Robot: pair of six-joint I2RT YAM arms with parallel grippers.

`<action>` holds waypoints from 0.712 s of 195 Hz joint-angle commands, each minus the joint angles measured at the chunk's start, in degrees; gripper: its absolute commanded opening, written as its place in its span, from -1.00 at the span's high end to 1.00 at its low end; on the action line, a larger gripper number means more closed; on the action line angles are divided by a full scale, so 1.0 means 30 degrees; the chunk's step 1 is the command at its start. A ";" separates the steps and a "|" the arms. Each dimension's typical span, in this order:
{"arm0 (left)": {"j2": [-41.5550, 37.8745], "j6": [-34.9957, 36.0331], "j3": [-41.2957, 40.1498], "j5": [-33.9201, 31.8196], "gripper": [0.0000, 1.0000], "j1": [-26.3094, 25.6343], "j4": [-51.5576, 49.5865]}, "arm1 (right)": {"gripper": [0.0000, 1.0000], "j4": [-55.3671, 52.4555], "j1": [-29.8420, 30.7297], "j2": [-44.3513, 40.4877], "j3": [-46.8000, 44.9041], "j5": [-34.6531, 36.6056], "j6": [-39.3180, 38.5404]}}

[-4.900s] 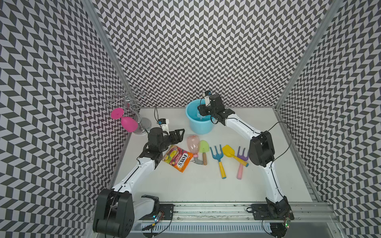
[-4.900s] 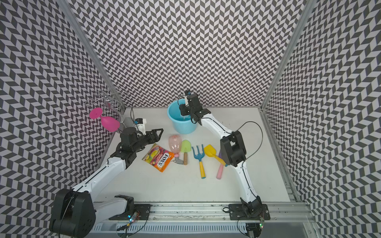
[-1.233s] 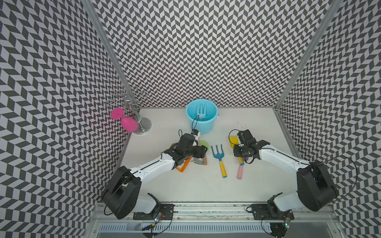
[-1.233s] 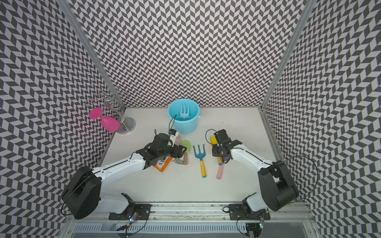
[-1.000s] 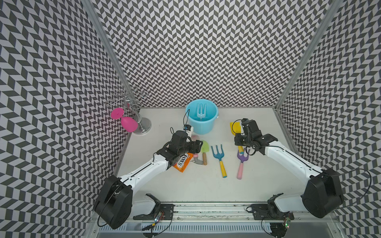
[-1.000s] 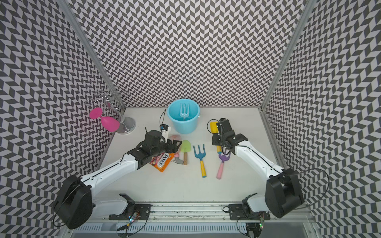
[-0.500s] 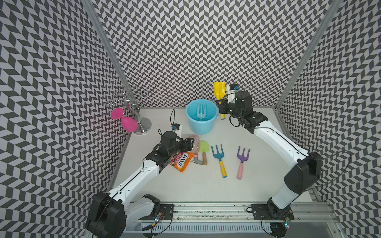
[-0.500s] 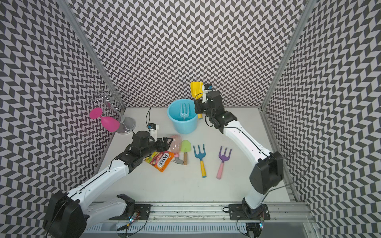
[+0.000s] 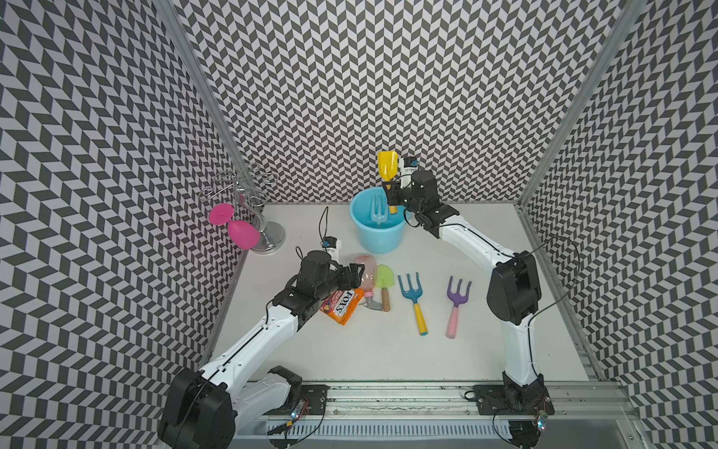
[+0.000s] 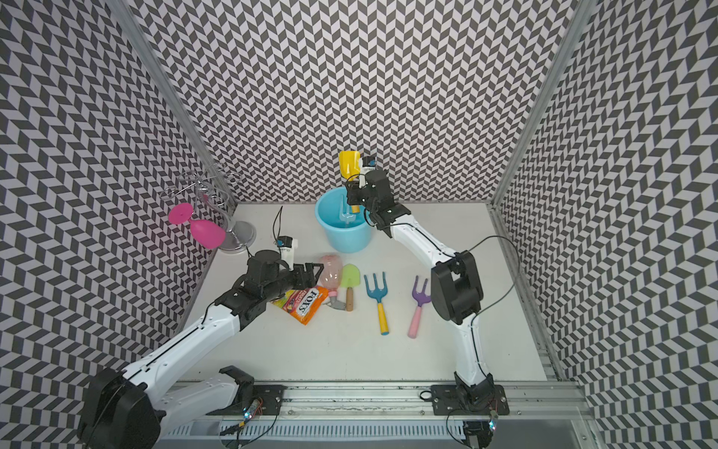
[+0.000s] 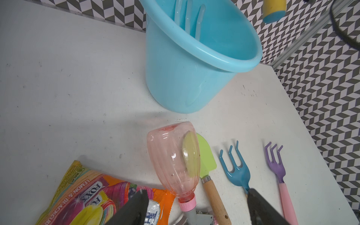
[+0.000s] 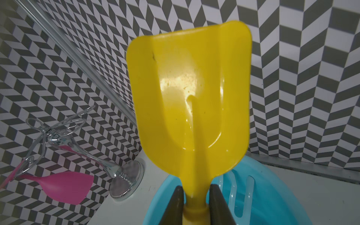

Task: Organize the gardening tools
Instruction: Place the gardening tool in the container.

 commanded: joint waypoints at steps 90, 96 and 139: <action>-0.0354 -0.0010 -0.0276 -0.0116 -0.64 0.0438 -0.0066 | 0.74 0.2304 0.0473 0.3274 0.1916 -0.0351 -0.0800; -0.0331 -0.0010 -0.0288 -0.0088 -0.64 0.0436 -0.0054 | 0.73 0.2259 0.0502 0.3309 0.1903 -0.0299 -0.0817; -0.0194 0.0020 -0.0300 0.0060 -0.64 0.0543 0.0101 | 0.57 0.1981 0.0546 0.3518 0.2007 -0.0201 -0.0796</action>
